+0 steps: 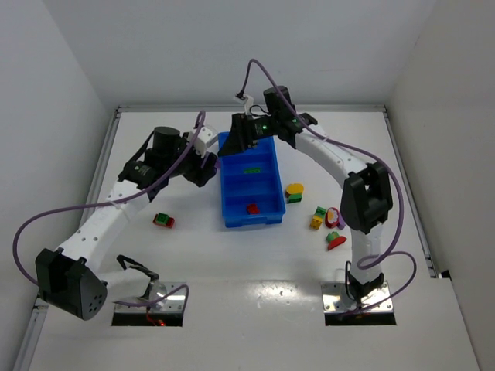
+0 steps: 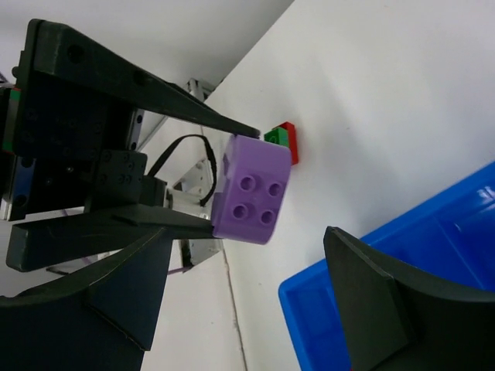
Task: Sort the legos into containers by color
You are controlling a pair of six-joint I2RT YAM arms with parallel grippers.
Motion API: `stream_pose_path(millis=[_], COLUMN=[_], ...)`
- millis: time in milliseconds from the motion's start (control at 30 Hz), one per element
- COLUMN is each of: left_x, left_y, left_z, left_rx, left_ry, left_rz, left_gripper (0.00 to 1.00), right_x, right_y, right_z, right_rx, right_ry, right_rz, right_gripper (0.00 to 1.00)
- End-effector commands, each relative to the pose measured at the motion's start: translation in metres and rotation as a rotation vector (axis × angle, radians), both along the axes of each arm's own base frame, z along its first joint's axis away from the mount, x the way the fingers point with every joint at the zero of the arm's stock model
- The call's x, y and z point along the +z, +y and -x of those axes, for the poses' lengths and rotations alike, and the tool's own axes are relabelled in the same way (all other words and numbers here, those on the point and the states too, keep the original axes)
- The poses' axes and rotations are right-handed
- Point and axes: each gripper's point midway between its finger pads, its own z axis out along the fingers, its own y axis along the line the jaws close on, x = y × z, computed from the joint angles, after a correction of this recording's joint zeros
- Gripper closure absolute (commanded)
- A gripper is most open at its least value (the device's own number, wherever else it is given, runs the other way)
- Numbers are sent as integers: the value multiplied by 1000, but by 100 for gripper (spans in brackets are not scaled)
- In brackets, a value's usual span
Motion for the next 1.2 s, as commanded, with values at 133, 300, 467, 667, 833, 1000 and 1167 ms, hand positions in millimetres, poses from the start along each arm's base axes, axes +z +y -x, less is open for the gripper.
stream_pose_path(millis=[133,300,467,667,833,1000,1167], left_x=[27,28,29,31,33,21,9], left_y=[-15,-18,-17,-19,-19,-18,-11], left_z=[-4,-5,-8,-8,-10,-6,2], left_rx=[-22,-24,-15,-16,-16,-16,5], left_ry=[-73,-74,-85,-95,-103,-86,-67], left_rz=[43,39,38,37,41,34,23], left_gripper=[67,67,67,67,67,69,72], right_x=[22,13,3,0,0,4,15], right_y=[16,21,25,30,31,31,23], right_z=[9,9,10,12,12,14,5], right_rx=[73,74,83,92,106,109,78], right_ry=[-62,-45,-28,-28,-25,-24,-54], right_rz=[-62,-48,-39,-39,-53,-66,-76], right_gripper=[20,20,20,36,56,70,84])
